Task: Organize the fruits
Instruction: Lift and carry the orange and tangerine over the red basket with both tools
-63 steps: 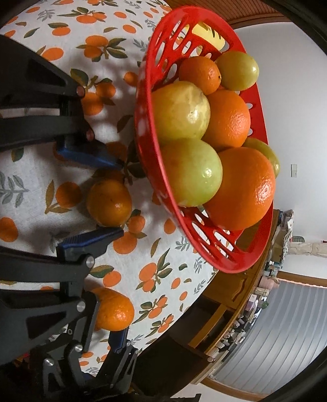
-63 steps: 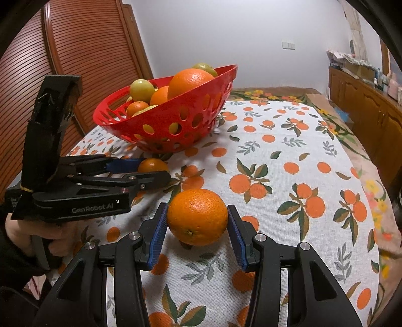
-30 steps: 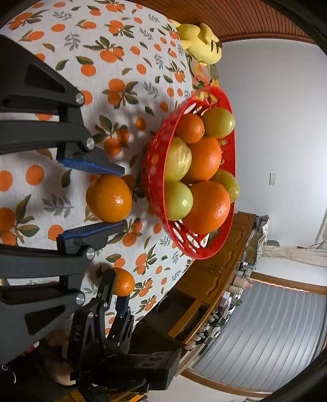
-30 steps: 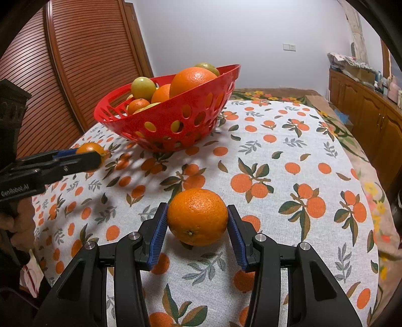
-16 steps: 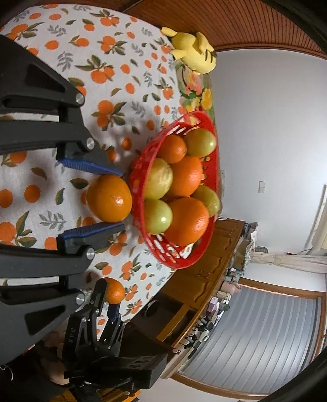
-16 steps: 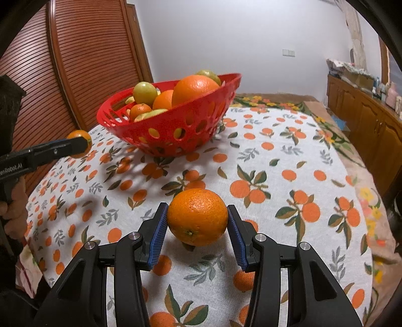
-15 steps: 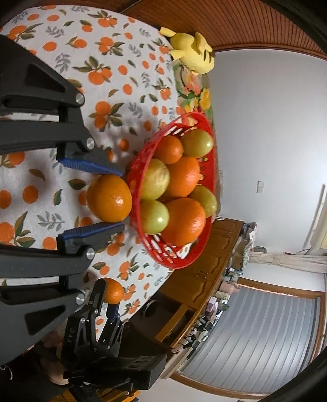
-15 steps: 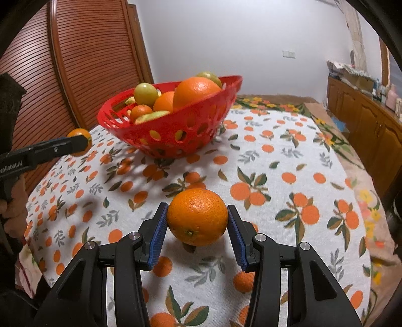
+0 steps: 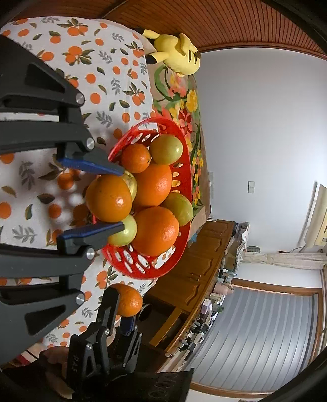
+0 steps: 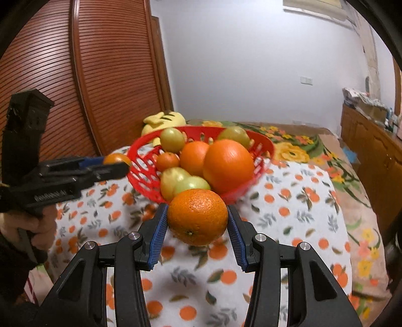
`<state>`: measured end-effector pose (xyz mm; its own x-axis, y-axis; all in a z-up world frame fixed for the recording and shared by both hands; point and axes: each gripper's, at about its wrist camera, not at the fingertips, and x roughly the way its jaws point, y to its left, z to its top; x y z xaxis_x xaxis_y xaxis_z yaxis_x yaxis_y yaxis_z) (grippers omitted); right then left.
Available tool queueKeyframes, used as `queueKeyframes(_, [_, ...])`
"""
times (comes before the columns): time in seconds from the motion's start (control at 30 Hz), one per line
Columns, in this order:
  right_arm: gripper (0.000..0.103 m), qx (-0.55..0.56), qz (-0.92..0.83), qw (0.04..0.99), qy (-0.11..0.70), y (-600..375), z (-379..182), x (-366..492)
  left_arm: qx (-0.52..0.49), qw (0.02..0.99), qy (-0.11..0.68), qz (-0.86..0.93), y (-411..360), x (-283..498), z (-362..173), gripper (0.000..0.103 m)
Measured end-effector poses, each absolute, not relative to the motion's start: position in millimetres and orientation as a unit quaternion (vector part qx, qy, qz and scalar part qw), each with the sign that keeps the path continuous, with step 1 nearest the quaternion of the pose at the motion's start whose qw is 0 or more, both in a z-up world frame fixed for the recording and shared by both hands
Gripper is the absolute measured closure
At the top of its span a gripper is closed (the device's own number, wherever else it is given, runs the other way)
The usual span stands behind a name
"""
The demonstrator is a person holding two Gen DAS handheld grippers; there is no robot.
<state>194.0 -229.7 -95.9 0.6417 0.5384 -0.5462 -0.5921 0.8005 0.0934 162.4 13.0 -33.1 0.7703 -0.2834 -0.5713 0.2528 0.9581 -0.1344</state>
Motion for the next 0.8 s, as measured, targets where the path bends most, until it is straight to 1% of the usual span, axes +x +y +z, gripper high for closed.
queueKeyframes(0.43, [0.056,-0.062,0.351,0.89,0.286,-189.7,-93.1,238.4,-0.015,0.938,0.316,-0.14,17.4,205.3,-37.7,0.068])
queueKeyframes(0.8, [0.056,-0.066,0.367,0.88,0.294,-174.8,-98.3,256.0,-0.015,0.936,0.326,-0.131,23.8,226.4,-46.0,0.068])
